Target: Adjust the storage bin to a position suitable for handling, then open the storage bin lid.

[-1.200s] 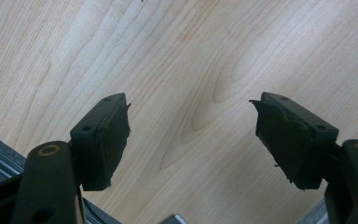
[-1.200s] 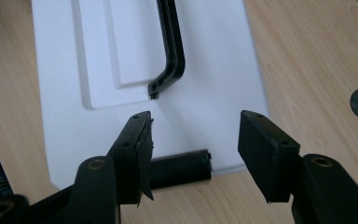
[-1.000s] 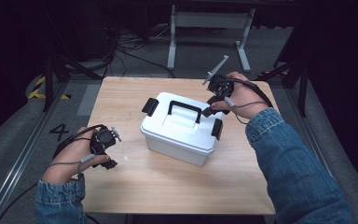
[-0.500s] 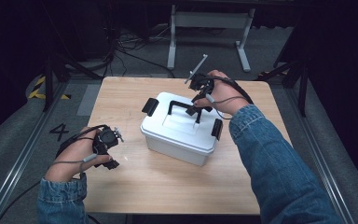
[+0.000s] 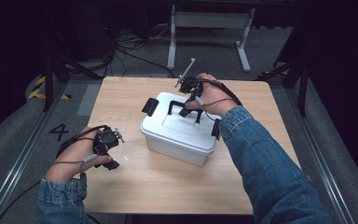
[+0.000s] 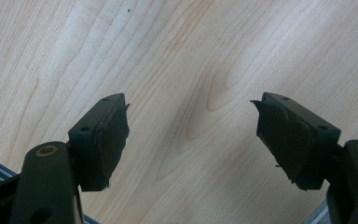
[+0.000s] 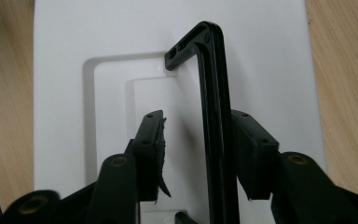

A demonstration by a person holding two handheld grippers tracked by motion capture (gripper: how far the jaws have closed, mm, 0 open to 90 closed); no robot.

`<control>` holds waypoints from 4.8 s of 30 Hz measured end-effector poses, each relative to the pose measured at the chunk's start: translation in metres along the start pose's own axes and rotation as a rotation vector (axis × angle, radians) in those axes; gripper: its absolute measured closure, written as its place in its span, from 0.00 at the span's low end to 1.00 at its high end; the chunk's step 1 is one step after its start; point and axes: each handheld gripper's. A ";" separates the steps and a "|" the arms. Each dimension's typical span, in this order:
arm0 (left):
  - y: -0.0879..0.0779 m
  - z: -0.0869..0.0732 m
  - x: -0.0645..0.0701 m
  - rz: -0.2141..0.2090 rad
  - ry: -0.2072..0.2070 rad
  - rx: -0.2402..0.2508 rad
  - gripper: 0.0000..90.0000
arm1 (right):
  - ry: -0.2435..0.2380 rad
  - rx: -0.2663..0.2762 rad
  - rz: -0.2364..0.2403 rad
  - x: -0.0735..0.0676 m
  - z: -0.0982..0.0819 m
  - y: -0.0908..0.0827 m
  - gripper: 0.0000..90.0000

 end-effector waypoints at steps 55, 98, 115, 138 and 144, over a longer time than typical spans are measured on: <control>0.002 0.008 -0.004 0.006 -0.001 -0.001 0.26 | 0.000 0.067 0.035 -0.001 -0.016 -0.058 0.93; 0.005 0.007 -0.009 0.001 -0.017 -0.002 0.26 | 0.396 0.084 -0.108 0.060 -0.191 -0.098 0.93; 0.006 0.006 -0.010 -0.005 -0.020 0.000 0.26 | 0.642 0.053 -0.168 0.077 -0.221 -0.067 0.93; 0.008 0.007 -0.011 -0.007 -0.025 -0.008 0.26 | 0.707 0.051 -0.123 0.092 -0.232 0.010 0.93; 0.009 0.007 -0.011 -0.010 -0.025 -0.007 0.26 | 0.708 0.056 -0.109 0.092 -0.232 0.021 0.93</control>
Point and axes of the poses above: each handheld gripper's, and its own axes: y roughly forward along the jaws, z roughly out of its top, x roughly to its right, and after that the axes turned 10 degrees about -x, right-handed
